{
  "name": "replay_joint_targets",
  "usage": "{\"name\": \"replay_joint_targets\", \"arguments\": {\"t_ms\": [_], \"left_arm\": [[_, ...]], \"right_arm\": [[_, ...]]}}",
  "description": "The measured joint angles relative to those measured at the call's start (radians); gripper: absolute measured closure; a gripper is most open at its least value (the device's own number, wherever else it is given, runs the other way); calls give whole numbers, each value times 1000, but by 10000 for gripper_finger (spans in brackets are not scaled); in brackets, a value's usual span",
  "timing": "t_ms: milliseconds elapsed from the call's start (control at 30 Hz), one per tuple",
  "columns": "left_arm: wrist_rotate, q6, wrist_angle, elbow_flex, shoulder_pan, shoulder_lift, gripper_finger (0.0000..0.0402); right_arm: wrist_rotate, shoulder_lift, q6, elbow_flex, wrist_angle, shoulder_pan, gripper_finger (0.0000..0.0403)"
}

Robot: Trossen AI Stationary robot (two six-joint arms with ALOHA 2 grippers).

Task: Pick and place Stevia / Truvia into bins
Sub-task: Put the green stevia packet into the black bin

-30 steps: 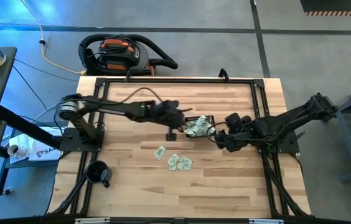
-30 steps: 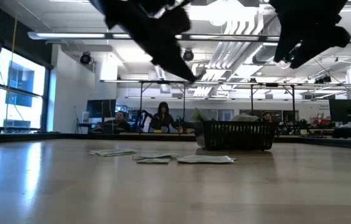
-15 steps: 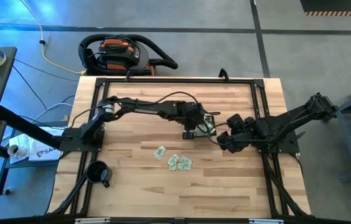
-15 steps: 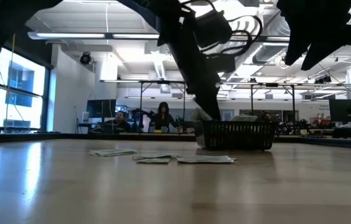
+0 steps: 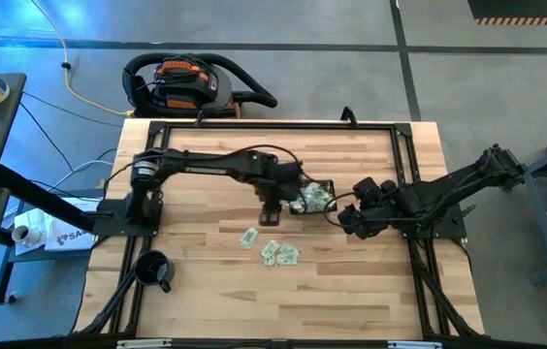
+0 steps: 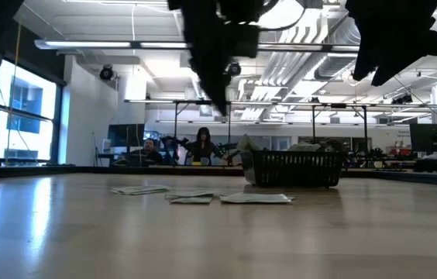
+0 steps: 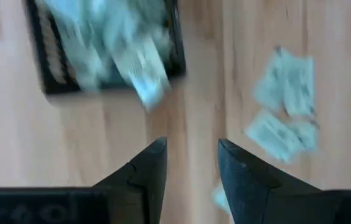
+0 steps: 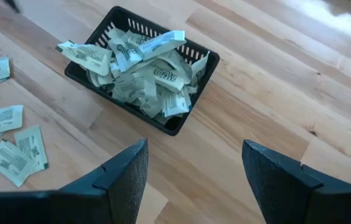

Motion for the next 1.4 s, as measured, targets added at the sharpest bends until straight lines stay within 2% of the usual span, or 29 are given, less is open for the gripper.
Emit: {"name": "replay_joint_targets", "arguments": {"t_ms": [67, 167, 333, 533, 633, 833, 1000, 1133, 1300, 1400], "left_arm": [[41, -38, 1, -72, 1, -39, 225], [48, -117, 20, -225, -6, -109, 225], [104, -322, 168, -486, -38, -202, 225], [111, -516, 333, -662, -116, -218, 224], [60, -574, 432, -700, -165, -217, 224], [-103, -634, 505, -718, -214, -206, 224], [-139, -604, 529, -713, -205, -150, 230], [-138, -549, 541, -710, -192, -122, 275], [-43, -534, 527, -698, -144, -158, 364], [-49, -511, 513, -680, -115, -196, 366]], "right_arm": [[11, 0, -6, 0, 0, -1, 153], [19, 0, -10, 0, 0, -3, 153], [26, 0, -25, 0, 5, -4, 153], [33, 0, -35, 0, 12, -4, 153], [32, 0, -35, 0, 13, -4, 153], [30, 0, -35, 0, 15, -4, 153], [30, 0, -35, 0, 19, -4, 153], [26, 0, -31, 0, 20, -5, 153], [23, 0, -27, 0, 23, -4, 153], [23, 0, -27, 0, 24, -4, 153]]}}
